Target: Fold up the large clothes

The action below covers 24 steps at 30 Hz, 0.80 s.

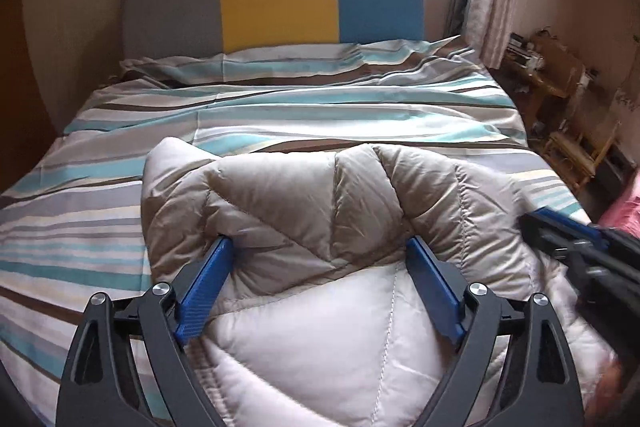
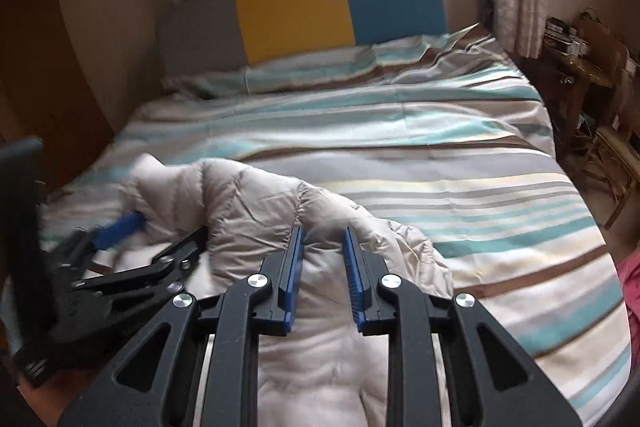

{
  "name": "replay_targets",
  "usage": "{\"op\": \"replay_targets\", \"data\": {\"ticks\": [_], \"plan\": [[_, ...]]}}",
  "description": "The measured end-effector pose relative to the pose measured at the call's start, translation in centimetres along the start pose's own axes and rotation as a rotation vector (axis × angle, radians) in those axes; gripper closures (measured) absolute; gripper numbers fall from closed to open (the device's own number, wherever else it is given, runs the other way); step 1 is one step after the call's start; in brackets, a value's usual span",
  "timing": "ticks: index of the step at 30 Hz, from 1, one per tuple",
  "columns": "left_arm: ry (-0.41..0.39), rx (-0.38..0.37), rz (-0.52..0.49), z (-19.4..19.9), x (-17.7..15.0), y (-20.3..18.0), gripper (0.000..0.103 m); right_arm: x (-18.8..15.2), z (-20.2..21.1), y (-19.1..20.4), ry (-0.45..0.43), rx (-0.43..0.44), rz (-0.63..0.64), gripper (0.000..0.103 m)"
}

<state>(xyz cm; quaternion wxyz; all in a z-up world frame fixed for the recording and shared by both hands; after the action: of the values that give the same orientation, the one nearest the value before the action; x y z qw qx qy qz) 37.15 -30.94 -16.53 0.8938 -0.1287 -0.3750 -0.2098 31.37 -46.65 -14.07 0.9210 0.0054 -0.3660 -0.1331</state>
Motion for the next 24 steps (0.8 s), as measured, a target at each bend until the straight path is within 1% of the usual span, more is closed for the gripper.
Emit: {"op": "replay_targets", "data": {"ticks": [2,4,6,8,14,19,23,24], "plan": [[0.016,-0.006,0.01,-1.0,0.0,-0.1,0.013,-0.7,-2.1,-0.7,0.023,-0.013,-0.012,0.085],[0.035,-0.024,0.024,-2.0,-0.1,0.0,0.011,-1.4,-3.4,-1.4,0.026,-0.019,-0.042,0.085],[0.059,-0.042,0.025,-3.4,-0.2,-0.1,0.007,-2.1,-4.2,-2.1,0.025,-0.008,-0.074,0.085],[0.066,-0.054,0.027,-4.5,-0.3,-0.1,0.004,-2.5,-4.9,-2.8,0.025,0.012,-0.122,0.085],[0.091,-0.067,0.032,-6.9,-0.5,-0.3,0.003,-2.7,-6.9,-4.4,0.018,0.035,-0.209,0.085],[0.061,-0.053,0.024,-6.1,-1.0,-0.3,0.003,-2.8,-6.8,-4.2,-0.008,0.019,-0.194,0.085],[0.069,-0.012,-0.001,-3.2,-1.7,-1.0,0.003,-2.8,-6.8,-4.0,-0.017,0.029,-0.195,0.085],[0.07,0.012,-0.001,-2.3,-2.1,-1.2,0.003,-2.8,-6.7,-4.1,-0.018,0.031,-0.197,0.085]]}}
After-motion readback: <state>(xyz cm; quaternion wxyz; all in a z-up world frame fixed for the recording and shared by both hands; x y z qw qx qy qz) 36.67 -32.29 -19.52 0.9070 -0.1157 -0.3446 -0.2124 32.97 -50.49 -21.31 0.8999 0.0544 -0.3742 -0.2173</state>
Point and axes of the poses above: each gripper's, at about its wrist camera, not at the fingertips, and z roughly against the way its jaws point, y to its left, x to its top, the point moved 3 cm from there along -z, roughly the way its jaws point, and after that the axes turned 4 degrees about -x, right-handed, at the moved point
